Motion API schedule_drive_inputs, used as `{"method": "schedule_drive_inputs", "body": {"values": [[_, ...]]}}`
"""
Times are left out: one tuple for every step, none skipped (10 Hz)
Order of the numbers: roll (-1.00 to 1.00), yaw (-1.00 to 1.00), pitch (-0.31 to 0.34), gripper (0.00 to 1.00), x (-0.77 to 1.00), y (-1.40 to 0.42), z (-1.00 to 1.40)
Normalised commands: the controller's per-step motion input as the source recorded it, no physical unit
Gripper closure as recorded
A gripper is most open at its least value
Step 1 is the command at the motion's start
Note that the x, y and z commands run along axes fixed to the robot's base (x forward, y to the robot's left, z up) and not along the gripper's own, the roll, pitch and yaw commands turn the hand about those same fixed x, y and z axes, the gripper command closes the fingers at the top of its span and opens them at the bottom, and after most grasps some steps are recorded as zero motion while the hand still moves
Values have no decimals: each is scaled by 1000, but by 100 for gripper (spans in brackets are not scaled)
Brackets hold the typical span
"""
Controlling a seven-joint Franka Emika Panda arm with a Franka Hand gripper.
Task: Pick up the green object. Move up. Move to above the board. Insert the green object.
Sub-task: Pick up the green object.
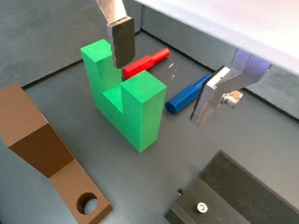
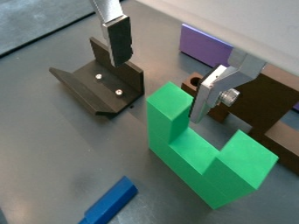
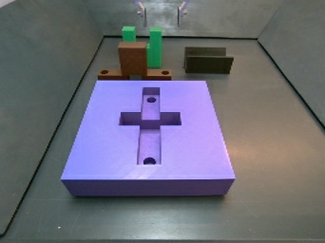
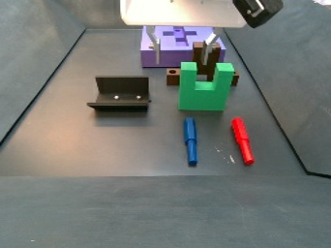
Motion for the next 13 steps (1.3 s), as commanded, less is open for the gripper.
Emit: {"method": "schedule_drive_inputs", "body": {"values": [[-34, 0, -154, 0, 0, 0, -346], [-36, 0, -129, 0, 0, 0, -271], [-20, -11, -100, 0, 0, 0, -246], [-36, -74, -84, 0, 0, 0, -246], [-83, -57, -93, 0, 0, 0, -203], [-69, -40, -106, 0, 0, 0, -237], [-67, -23, -120, 0, 0, 0, -300], [-73, -23, -99, 0, 0, 0, -231], [-26, -3, -73, 0, 0, -11, -209], [-30, 0, -47, 0, 0, 0, -140], [0, 0, 0, 0, 0, 0, -54], [0, -37, -13, 0, 0, 0, -94], [0, -49, -20, 0, 0, 0, -100]]}}
